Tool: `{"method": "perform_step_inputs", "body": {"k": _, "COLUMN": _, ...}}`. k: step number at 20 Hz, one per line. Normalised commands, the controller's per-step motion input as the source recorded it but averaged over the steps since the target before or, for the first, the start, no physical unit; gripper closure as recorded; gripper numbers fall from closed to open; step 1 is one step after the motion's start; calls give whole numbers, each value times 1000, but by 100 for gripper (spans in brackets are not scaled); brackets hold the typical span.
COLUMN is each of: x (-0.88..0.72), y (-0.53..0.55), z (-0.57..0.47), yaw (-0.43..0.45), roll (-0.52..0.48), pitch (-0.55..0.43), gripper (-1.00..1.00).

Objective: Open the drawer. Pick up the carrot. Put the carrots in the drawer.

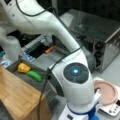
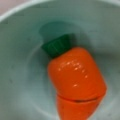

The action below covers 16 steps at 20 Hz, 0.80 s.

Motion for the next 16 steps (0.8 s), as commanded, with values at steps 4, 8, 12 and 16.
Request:
{"method": "perform_step_inputs", "body": {"k": 4, "x": 362, "y": -86, "z": 130, "yaw": -29, "roll": 64, "pitch": 284, "gripper": -100}}
{"method": "perform_step_inputs", "body": {"k": 8, "x": 337, "y": -100, "z": 93, "yaw": -31, "roll": 62, "pitch": 255, "gripper": -100}}
{"method": "perform_step_inputs", "body": {"k": 12, "x": 269, "y": -101, "z": 34, "yaw": -21, "roll": 88, "pitch": 172, "gripper": -100}}
{"method": "perform_step_inputs", "body": {"k": 16, "x": 176, "y": -111, "z": -13, "yaw": -2, "roll": 116, "pitch": 105, "gripper": -100}}
